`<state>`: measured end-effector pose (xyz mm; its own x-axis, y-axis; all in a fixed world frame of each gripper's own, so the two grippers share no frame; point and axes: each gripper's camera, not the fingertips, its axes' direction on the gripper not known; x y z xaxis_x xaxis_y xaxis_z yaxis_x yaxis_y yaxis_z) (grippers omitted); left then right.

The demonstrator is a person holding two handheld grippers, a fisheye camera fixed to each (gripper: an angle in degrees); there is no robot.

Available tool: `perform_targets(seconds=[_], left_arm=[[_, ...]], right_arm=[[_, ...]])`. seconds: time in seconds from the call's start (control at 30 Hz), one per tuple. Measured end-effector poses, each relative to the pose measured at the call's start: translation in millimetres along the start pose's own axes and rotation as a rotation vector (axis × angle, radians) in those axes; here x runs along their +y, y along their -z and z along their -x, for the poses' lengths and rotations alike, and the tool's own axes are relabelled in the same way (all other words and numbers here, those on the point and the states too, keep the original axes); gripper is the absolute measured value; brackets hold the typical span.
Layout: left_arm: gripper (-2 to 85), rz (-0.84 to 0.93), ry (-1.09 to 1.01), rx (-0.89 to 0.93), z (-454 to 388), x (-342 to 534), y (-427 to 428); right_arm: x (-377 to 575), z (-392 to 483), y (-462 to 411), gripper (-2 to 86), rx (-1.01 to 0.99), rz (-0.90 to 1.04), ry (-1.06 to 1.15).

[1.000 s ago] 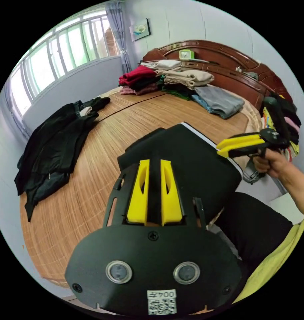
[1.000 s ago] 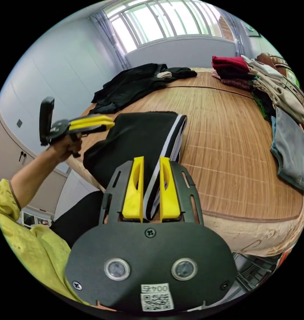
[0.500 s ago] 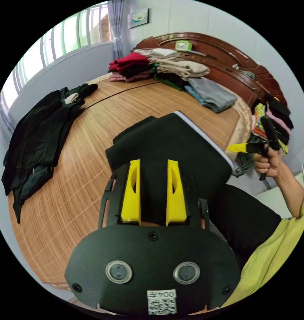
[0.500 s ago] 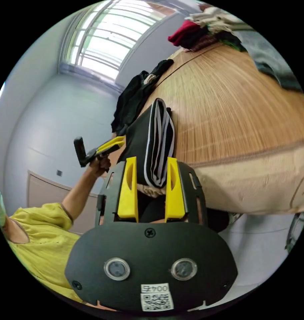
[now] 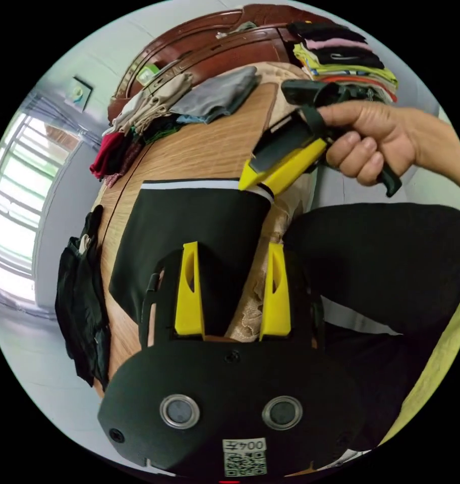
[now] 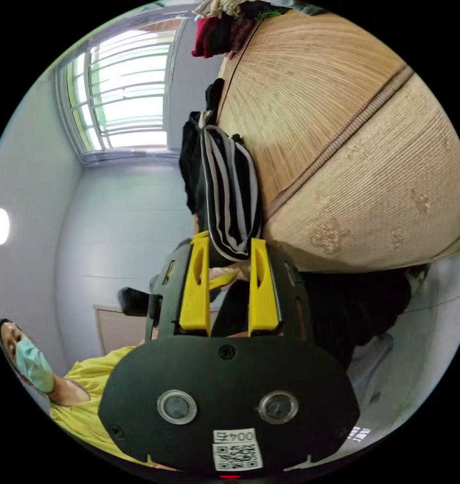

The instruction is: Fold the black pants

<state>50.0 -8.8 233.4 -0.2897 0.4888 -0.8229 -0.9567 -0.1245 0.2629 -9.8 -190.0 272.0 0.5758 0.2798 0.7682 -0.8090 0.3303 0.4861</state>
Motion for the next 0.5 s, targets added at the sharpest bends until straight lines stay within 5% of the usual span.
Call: perform_targets(seconds=[0.3,0.5], left_arm=[[12.9,0.061,-0.002,-0.178,-18,-31,-37],[8.2,-0.071,0.458,0.280,90,4,-62]], right_arm=[[-17,23,0,15.5,-0.015,0.012,0.048],[-12,23,26,23.7,-0.035,-0.090,0.082]])
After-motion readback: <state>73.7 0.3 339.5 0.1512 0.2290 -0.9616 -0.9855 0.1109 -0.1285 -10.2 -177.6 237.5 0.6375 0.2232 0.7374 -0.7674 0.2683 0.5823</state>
